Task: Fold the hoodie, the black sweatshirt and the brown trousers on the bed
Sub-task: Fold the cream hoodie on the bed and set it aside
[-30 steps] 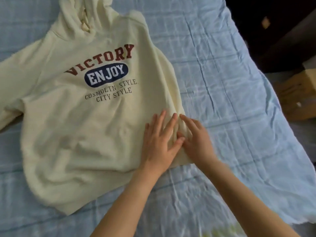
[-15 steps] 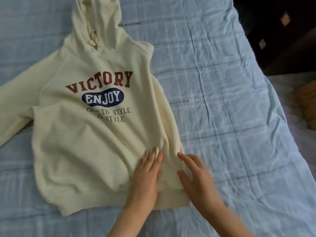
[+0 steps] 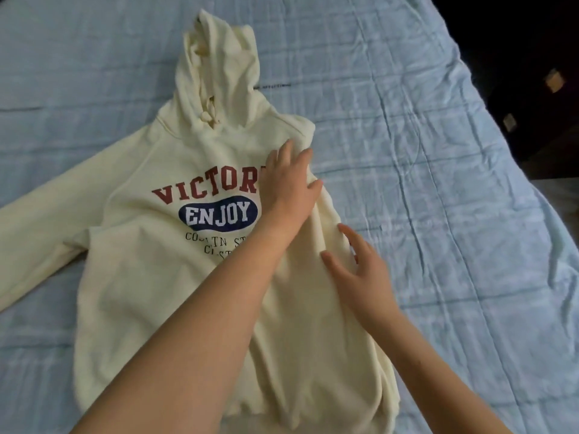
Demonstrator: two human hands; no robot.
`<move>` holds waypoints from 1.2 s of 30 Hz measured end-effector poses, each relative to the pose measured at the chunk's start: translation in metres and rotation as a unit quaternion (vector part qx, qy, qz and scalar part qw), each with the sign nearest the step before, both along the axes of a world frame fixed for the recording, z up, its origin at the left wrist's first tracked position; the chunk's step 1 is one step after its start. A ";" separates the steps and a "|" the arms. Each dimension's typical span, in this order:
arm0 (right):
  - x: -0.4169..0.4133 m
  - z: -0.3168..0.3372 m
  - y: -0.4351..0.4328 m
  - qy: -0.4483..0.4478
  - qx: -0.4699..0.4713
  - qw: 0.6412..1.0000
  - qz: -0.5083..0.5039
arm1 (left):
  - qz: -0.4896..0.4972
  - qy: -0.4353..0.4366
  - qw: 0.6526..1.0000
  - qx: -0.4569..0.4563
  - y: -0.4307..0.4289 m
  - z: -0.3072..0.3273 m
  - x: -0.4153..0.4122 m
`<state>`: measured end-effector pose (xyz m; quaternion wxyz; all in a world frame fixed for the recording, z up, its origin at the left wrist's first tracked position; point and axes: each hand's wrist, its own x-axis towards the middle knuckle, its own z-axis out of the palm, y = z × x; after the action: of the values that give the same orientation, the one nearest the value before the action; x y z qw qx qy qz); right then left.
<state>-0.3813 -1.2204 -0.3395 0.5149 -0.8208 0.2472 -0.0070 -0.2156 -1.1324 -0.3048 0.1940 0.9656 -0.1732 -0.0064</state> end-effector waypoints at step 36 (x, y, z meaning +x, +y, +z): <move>0.100 0.002 0.114 0.002 -0.062 0.998 0.017 | -0.135 0.007 0.990 0.042 0.199 -0.010 0.001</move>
<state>-0.2817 -1.1059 -0.3371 0.4628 -0.8552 0.2331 -0.0119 -0.2146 -0.9338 -0.3143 0.1518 0.9406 -0.3000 -0.0463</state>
